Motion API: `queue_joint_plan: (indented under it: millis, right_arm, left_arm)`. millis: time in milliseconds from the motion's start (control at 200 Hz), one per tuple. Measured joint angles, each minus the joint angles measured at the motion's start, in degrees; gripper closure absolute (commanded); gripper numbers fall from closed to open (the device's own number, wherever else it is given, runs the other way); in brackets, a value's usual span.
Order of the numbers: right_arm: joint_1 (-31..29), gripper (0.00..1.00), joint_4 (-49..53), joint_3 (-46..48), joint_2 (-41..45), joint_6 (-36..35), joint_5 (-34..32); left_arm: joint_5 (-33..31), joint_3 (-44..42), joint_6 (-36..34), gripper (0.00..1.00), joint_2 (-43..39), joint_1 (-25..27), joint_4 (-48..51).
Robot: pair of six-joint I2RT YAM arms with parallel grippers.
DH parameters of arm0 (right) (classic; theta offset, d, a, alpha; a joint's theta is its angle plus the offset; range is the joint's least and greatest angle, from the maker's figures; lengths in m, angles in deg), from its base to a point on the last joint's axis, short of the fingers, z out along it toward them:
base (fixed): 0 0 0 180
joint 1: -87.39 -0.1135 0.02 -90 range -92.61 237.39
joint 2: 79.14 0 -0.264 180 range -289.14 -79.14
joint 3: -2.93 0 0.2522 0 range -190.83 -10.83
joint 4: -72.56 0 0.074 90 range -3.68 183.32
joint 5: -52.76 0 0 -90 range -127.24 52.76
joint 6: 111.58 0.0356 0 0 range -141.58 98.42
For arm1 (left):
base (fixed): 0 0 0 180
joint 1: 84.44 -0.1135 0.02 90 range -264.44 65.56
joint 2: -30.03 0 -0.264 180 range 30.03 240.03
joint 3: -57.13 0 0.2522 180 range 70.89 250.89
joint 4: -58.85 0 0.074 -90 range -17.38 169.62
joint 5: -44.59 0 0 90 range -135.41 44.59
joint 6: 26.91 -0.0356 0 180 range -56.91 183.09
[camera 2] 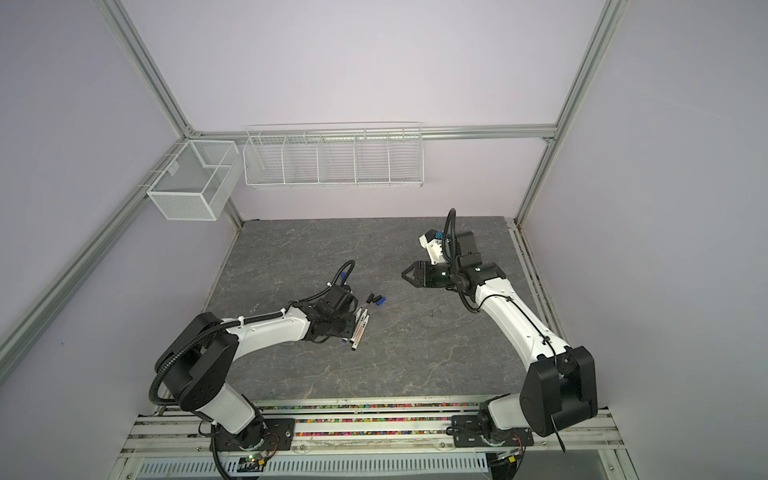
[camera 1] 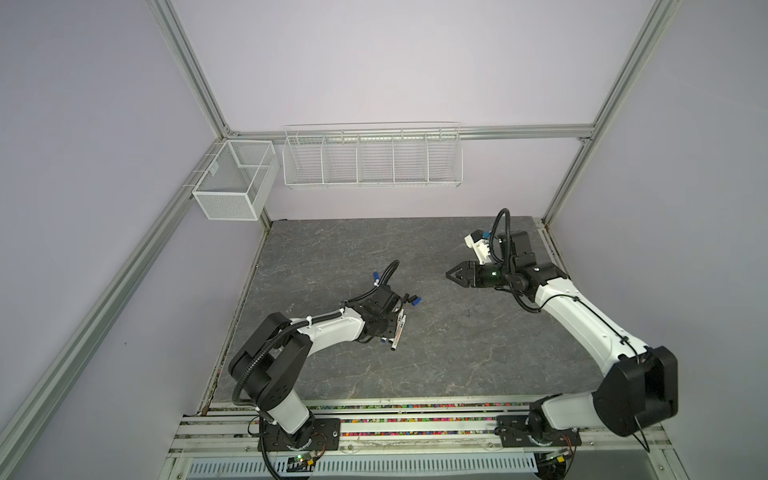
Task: Insert the pens into the pen caps
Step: 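Grasp the blue-tipped uncapped white marker with the left gripper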
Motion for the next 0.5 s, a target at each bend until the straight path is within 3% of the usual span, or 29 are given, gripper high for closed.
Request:
queue_joint_plan:
  millis: [505]
  right_arm:
    - [0.1, 0.45, 0.2, 0.0, 0.0, -0.2, 0.0]
  left_arm:
    - [0.8, -1.9, -0.7, 0.99, -1.1, 0.0, -0.9]
